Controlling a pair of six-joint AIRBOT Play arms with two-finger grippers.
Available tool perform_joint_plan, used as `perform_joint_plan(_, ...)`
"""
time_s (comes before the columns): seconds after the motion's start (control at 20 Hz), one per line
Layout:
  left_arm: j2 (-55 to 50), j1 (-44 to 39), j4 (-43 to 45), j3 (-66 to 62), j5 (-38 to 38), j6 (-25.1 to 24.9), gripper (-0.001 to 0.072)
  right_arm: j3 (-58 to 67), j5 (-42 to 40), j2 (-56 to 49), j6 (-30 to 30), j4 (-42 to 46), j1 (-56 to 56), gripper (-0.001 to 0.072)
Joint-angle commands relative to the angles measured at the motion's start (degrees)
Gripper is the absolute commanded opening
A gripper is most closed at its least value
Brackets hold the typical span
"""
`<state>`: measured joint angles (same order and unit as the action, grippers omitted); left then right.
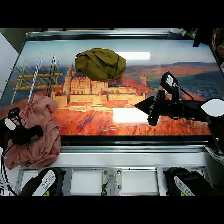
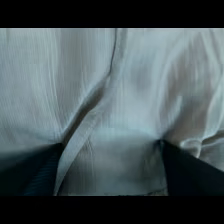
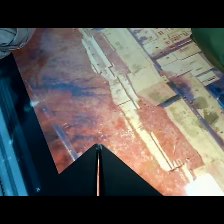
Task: Fold the clothes and pants, and hang the long-sleeved shirts on hangers.
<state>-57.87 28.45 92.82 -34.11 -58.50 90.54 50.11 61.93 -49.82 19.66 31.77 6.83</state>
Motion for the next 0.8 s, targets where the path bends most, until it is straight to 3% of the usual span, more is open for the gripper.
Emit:
perform_joint_plan(0.0, 0.1, 0.3, 0.1, 1.4, 0.3, 1.5, 0.0189, 0.0, 0.0, 0.0, 0.0, 0.0, 0.1, 0.0013)
perform_joint_plan(0.05, 0.1, 0.3, 0.1, 0.7, -1.1, 1.4, 0.0011, 0.0, 0.0, 0.0, 0.0, 0.0, 0.1, 0.0013)
perform_joint_plan(0.2, 3.6, -2.0, 0.1, -4.0, -5.5, 1.3, 0.0008, 0.0, 0.0, 0.0, 0.0, 0.0, 0.0, 0.0013)
perform_joint_plan(0.35, 13.8, -9.9, 0.0, -13.0, -13.5, 1.4, 0.0008, 0.0, 0.0, 0.0, 0.0, 0.0, 0.1, 0.0013)
perform_joint_plan(0.55, 25.8, -28.0, -1.8, -25.1, -25.1, 2.9, 0.0008, 0.0, 0.0, 0.0, 0.0, 0.0, 0.1, 0.0013)
perform_joint_plan(0.75, 30.4, -48.9, -5.9, -31.7, -23.9, 12.3, 0.0008, 0.0, -0.1, -0.1, 0.0, -1.1, 0.1, 0.0013)
